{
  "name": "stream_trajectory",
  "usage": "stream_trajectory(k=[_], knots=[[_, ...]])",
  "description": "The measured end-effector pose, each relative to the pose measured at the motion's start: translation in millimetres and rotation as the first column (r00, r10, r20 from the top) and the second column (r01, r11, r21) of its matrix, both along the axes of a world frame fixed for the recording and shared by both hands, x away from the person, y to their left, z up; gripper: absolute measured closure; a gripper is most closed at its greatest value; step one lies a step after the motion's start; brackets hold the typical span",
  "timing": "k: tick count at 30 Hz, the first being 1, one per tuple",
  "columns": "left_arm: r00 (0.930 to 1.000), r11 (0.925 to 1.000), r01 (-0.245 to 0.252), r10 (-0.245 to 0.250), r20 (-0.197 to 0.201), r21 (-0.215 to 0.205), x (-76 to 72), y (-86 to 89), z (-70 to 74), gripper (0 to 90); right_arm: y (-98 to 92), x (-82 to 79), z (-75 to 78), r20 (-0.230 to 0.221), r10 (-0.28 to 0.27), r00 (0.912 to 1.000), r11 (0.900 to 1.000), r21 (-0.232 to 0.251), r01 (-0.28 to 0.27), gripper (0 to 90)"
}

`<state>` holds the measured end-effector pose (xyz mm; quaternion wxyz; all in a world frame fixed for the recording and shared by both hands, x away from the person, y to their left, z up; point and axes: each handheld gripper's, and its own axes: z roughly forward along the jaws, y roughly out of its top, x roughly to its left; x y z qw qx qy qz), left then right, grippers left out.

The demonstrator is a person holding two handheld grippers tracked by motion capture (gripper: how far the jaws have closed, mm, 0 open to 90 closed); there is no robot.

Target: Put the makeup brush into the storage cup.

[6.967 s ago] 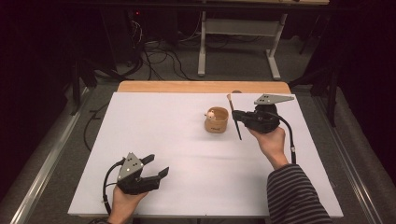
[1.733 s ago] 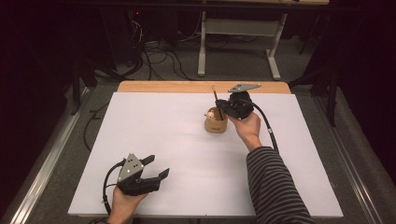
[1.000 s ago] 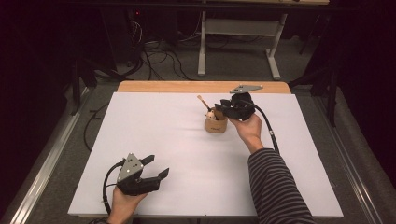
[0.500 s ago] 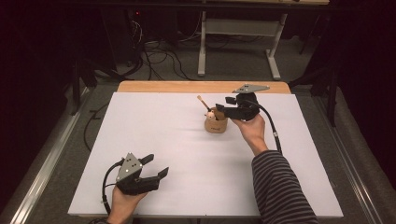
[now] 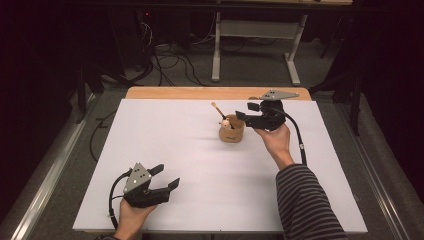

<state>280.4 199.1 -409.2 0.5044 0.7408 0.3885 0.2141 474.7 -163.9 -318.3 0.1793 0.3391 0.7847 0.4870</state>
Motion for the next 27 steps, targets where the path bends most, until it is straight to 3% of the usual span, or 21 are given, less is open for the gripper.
stream_trajectory(k=[27], knots=[[0.9998,0.9998,-0.019,0.019,-0.005,-0.004,4.4,5.0,-0.5,29.3,-14.4,-22.8,13.6,0.039,0.040,0.9984,0.999,0.018,-0.041,40.2]])
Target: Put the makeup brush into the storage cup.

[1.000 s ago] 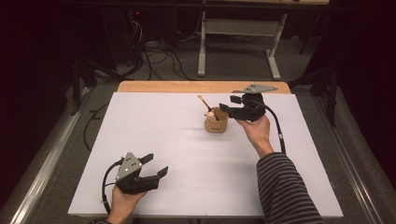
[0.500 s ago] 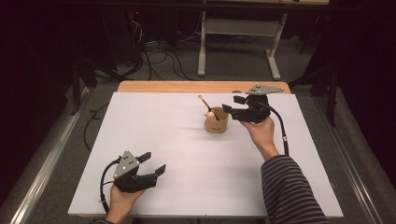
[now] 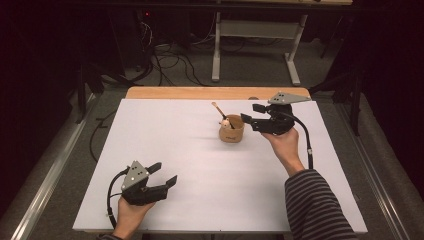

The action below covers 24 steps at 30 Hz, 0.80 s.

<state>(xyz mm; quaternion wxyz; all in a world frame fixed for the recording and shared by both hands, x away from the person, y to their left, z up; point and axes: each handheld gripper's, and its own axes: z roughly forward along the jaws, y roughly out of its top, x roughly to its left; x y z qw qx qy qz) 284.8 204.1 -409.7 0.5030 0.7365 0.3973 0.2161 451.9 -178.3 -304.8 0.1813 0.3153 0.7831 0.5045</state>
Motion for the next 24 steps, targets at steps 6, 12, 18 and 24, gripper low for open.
stream_trajectory(k=[6,12,18,24], knots=[[1.0000,1.0000,0.000,0.000,0.001,0.000,0.0,0.2,0.1,29.3,-1.5,-5.4,2.0,0.009,0.006,0.9999,1.000,0.006,-0.006,40.3],[1.0000,1.0000,0.001,-0.001,0.001,0.000,0.2,0.2,0.0,29.3,-5.3,-9.5,0.9,0.005,0.008,1.0000,1.000,0.014,-0.008,40.5],[1.0000,1.0000,0.001,-0.001,0.000,0.002,-0.1,-0.1,0.1,29.3,-10.7,-15.4,2.4,0.013,-0.001,0.9999,1.000,0.025,0.001,40.3],[1.0000,1.0000,0.002,-0.002,0.000,0.000,-0.4,-0.3,0.2,29.3,-17.3,-22.3,4.2,0.021,-0.012,0.9997,0.999,0.035,0.012,39.3]])
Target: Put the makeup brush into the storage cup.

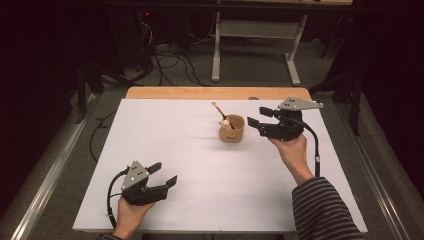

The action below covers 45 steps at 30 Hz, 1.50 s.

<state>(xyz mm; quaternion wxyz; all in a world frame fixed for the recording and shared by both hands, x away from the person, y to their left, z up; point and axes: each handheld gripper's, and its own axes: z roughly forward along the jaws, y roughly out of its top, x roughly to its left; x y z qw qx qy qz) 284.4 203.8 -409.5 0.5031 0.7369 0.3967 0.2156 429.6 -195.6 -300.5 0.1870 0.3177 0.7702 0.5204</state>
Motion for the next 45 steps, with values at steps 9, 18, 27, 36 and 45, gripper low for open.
stream_trajectory(k=[9,18,27,36,45], knots=[[1.0000,1.0000,0.001,-0.001,0.000,-0.003,-0.1,-0.3,-0.1,29.3,-9.8,-11.1,0.9,0.002,0.004,1.0000,1.000,0.014,-0.004,38.2],[1.0000,1.0000,0.008,-0.008,0.000,-0.006,-0.9,-1.5,0.1,29.2,-19.4,-23.1,2.0,0.015,0.007,0.9999,0.999,0.036,-0.008,37.7],[0.9999,0.9999,0.012,-0.012,-0.002,-0.012,-1.1,-1.6,0.0,29.1,-21.8,-29.7,0.1,0.021,0.014,0.9997,0.999,0.037,-0.015,37.4],[0.9999,0.9999,0.011,-0.011,-0.001,-0.012,-1.3,-1.4,0.1,29.1,-25.5,-35.4,-0.5,0.032,0.018,0.9993,0.999,0.046,-0.020,37.3],[1.0000,0.9999,0.009,-0.009,-0.002,-0.014,-1.0,-1.3,0.1,29.0,-33.5,-42.6,-0.9,0.036,0.012,0.9993,0.999,0.047,-0.014,37.5]])
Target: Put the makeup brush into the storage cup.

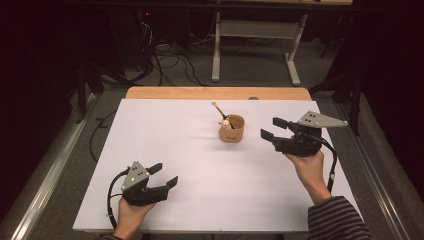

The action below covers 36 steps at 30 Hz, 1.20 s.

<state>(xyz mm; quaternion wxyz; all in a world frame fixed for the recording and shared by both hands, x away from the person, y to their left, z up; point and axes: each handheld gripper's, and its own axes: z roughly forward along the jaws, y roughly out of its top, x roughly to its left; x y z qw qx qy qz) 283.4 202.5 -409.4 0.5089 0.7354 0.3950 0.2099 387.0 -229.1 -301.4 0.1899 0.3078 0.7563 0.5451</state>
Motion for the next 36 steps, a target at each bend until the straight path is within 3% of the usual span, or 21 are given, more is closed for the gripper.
stream_trajectory(k=[36], knots=[[1.0000,1.0000,0.000,-0.001,-0.002,-0.007,0.2,0.9,0.0,28.9,-19.2,-30.6,-13.0,-0.004,0.007,1.0000,0.999,0.047,-0.006,38.3]])
